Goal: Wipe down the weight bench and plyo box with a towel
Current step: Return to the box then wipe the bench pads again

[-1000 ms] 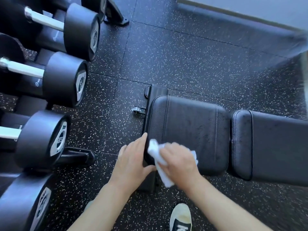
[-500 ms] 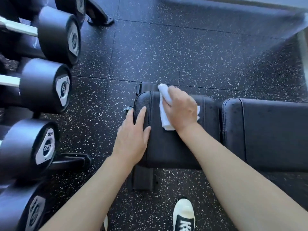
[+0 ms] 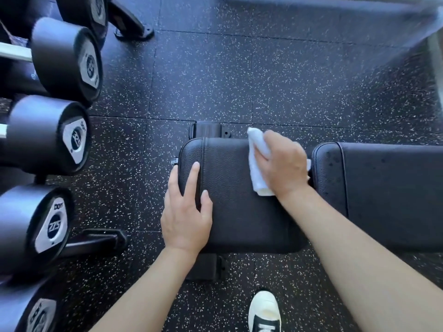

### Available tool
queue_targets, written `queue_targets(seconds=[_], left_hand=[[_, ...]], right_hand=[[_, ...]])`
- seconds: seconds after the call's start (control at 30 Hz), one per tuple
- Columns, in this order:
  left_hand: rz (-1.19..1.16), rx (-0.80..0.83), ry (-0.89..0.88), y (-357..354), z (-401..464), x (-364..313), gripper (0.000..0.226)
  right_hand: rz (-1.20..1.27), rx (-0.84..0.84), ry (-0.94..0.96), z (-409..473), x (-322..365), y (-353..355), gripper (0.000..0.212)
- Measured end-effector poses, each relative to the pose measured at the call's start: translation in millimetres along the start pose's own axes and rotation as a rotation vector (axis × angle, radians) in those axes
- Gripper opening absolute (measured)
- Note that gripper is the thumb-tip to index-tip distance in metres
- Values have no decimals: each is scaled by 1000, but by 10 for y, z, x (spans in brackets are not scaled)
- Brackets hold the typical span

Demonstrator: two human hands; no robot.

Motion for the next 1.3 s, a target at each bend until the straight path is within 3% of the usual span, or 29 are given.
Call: queue_targets(seconds=[0.07, 0.13, 0.27, 0.47, 0.63, 0.8, 0.87, 0.97, 1.07, 1.17, 1.3], left_hand=[[-32, -19, -1, 9, 3, 28, 63], [-58, -44, -10, 7, 15, 55, 60], [-80, -77, -25, -3, 17, 68, 61], [-68, -90, -16, -16, 12, 51, 61], [-65, -104, -8, -34, 26, 57, 61], [-55, -97, -10, -50, 12, 82, 61], [-57, -94, 0, -55, 2, 87, 62], [-40, -83, -13, -54, 0, 54, 63], [-14, -73, -10, -46, 19, 24, 63], [-7, -68, -13, -41, 23, 13, 63], [-17, -84, 3, -40, 20, 48, 63]], right_hand=[[36, 6, -5, 87, 354, -155, 24], [53, 9, 107, -11, 767, -291, 11], [74, 64, 310, -362, 737, -270, 20], [-6, 3, 61, -196, -462, 258, 26], [6, 36, -62, 221, -169, -64, 39], [-25, 256, -18, 352, 822, -640, 11], [10, 183, 21, 221, 1073, -683, 18], [42, 109, 68, 213, 798, -524, 27], [-23, 19, 35, 319, 103, -206, 29], [-75, 42, -85, 289, -389, -6, 26], [-24, -21, -109, 275, -126, -115, 30]])
Point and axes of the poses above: each hand's wrist, its own z-axis towards the middle knuckle, its own y-axis out of the back of the hand, x = y × z, the point moved 7 cm from there along z, towards the middle knuckle, and after that the axes turned 6 degrees about -y, right-handed, at the moved point
